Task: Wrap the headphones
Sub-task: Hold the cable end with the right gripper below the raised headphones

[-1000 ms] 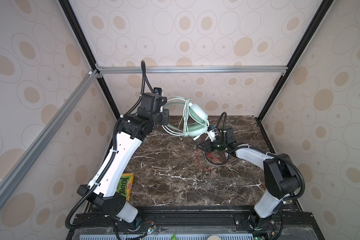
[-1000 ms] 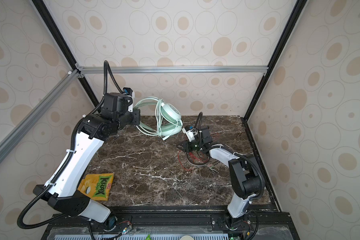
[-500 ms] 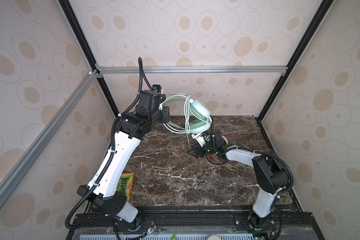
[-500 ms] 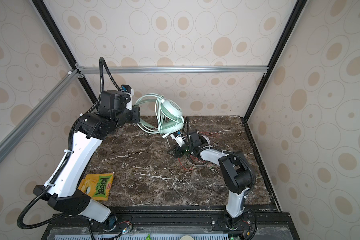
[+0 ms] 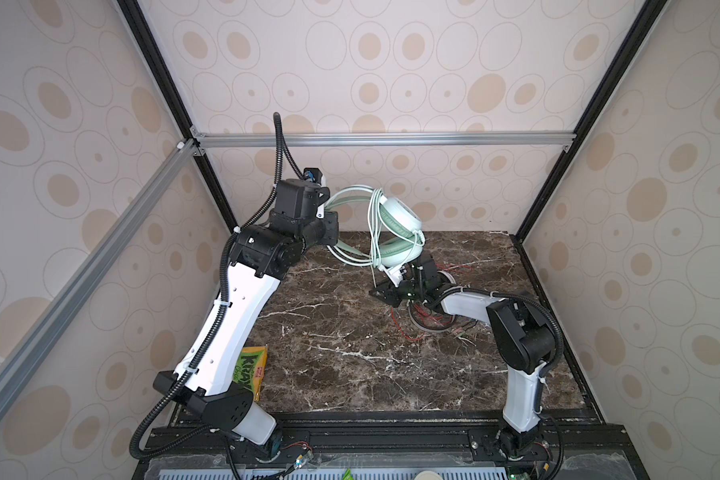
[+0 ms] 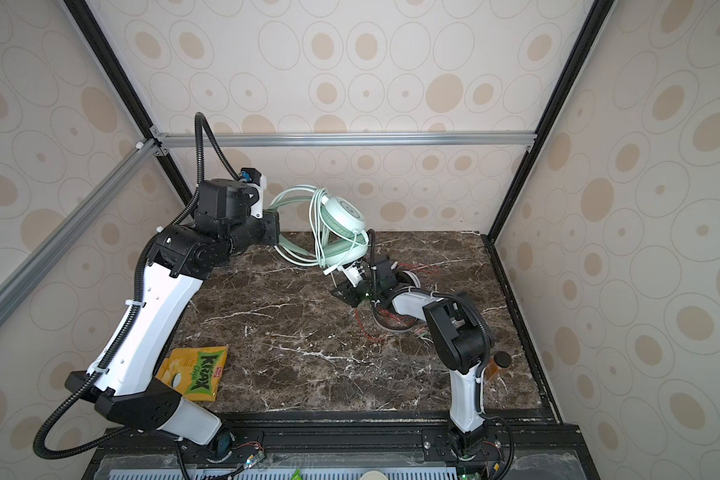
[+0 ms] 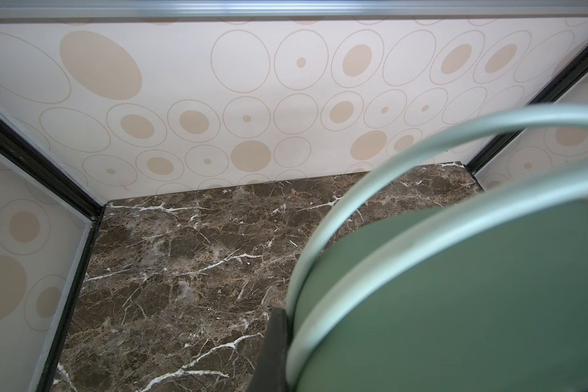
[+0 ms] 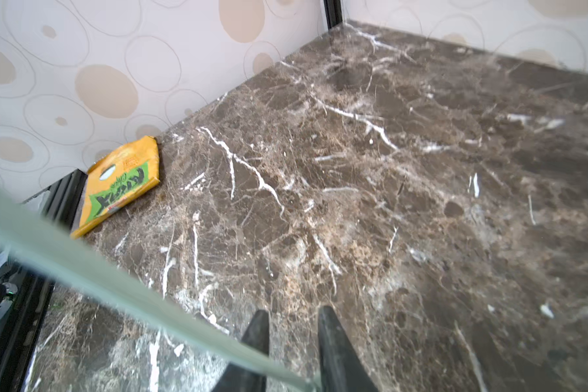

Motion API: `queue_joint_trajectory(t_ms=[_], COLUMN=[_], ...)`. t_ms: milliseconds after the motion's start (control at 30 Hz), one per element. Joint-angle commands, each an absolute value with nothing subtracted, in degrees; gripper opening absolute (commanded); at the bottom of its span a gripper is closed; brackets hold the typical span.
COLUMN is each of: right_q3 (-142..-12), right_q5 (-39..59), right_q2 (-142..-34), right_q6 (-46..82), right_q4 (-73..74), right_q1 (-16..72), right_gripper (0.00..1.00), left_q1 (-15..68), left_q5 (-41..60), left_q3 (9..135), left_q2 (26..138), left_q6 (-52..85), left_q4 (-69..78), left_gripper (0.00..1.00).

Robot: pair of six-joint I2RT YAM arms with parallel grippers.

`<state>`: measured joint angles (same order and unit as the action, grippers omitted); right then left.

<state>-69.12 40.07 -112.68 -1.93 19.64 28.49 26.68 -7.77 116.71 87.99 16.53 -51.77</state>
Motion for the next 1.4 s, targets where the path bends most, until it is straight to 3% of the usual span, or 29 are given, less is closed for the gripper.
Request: queue_joint_trajectory(t_ms=[0, 200, 400, 733, 967, 1367], right_q3=[-68.0, -67.5, -67.6, -67.8, -68.6, -69.6], right_q5=[42.6, 42.7, 40.5, 37.7, 34.2, 34.7], right_q2=[-113.5, -114.2, -115.5, -115.8, -115.7, -116.6], right_q6=[-0.5, 0.4, 0.4, 0.3, 1.8, 2.1], right_q4=[23.3, 24.2, 23.9, 22.1, 18.1, 18.5], right_q1=[28.6, 28.6, 28.6, 28.7, 29.0, 30.1], right_gripper=[0.28, 0.30, 0.49, 0.50, 0.57, 0.45], left_q1=[26.0, 25.9, 25.7, 25.6, 25.5, 25.5], left_q5=[-6.8, -6.4, -6.2, -6.5, -6.3, -6.3], left_q3=[120.3, 120.6, 120.6, 120.2, 120.2, 120.3], left_q2=[87.5, 87.7, 87.4, 86.7, 86.4, 86.0], left_q6=[19.2, 19.4, 19.3, 19.3, 19.5, 19.8], left_q4=[-47.5, -47.4, -47.4, -47.4, -47.4, -47.4], left_gripper=[0.00, 0.00, 0.00, 0.00, 0.00, 0.00])
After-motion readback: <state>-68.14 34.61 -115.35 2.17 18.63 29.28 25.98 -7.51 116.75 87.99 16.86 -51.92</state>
